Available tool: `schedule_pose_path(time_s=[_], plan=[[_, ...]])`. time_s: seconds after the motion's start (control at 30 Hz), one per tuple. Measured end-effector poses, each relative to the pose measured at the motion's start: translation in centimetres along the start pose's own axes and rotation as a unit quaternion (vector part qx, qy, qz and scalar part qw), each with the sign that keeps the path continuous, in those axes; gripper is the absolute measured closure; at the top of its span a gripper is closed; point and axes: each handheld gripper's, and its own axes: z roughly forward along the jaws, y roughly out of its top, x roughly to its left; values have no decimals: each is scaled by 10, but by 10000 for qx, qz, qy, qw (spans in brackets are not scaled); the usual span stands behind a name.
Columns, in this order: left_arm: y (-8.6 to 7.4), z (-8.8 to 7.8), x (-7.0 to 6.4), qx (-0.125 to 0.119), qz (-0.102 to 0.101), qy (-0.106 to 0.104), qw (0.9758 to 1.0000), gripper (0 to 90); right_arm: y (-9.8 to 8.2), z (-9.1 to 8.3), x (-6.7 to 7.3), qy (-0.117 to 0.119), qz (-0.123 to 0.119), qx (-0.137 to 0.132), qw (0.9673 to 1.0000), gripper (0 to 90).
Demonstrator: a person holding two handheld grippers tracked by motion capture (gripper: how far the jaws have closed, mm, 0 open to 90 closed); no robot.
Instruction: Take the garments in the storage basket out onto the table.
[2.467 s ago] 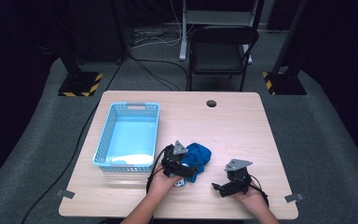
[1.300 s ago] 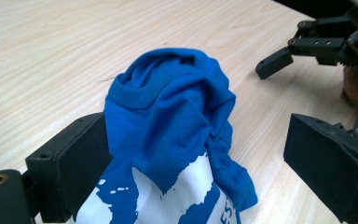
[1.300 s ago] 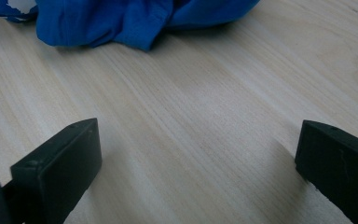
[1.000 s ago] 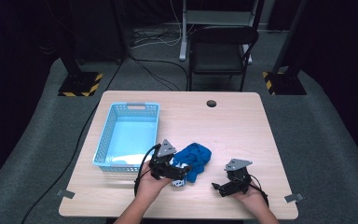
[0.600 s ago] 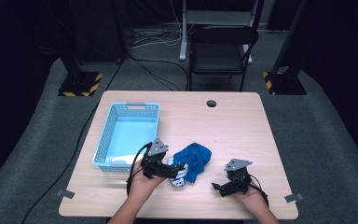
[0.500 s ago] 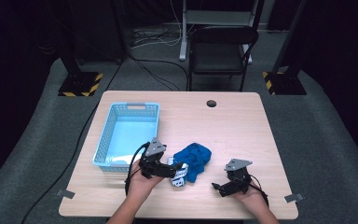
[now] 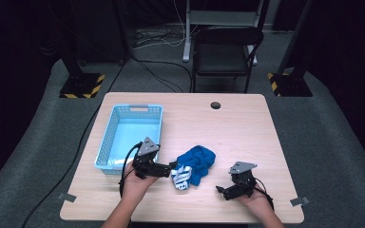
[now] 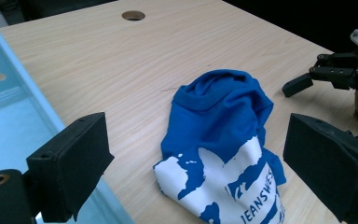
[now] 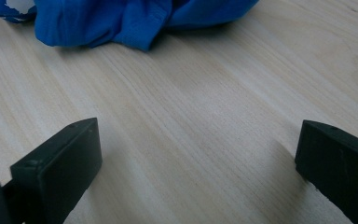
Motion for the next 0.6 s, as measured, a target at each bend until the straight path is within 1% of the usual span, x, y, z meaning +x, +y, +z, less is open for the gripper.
schedule_pose_path(time_s=[0.1,0.23,0.33,0.47,0.53,0.6], plan=[[-3,-4,4,-40,-46,41,10000,76,0,0,0,0,-1,-2,10000,0],[-5,-9,8,-48,25,91,9999,76,0,0,0,0,-2,-2,10000,0],[-8,-15,13,-52,21,90,9999,76,0,0,0,0,-1,-1,10000,0],[-14,-19,20,-65,-77,105,9999,77,0,0,0,-1,-1,-3,10000,0],[-16,-20,22,-80,-95,101,9999,77,0,0,0,-6,6,0,10000,0],[-19,-22,24,-98,-64,99,9999,79,0,0,0,-9,11,1,10000,0]])
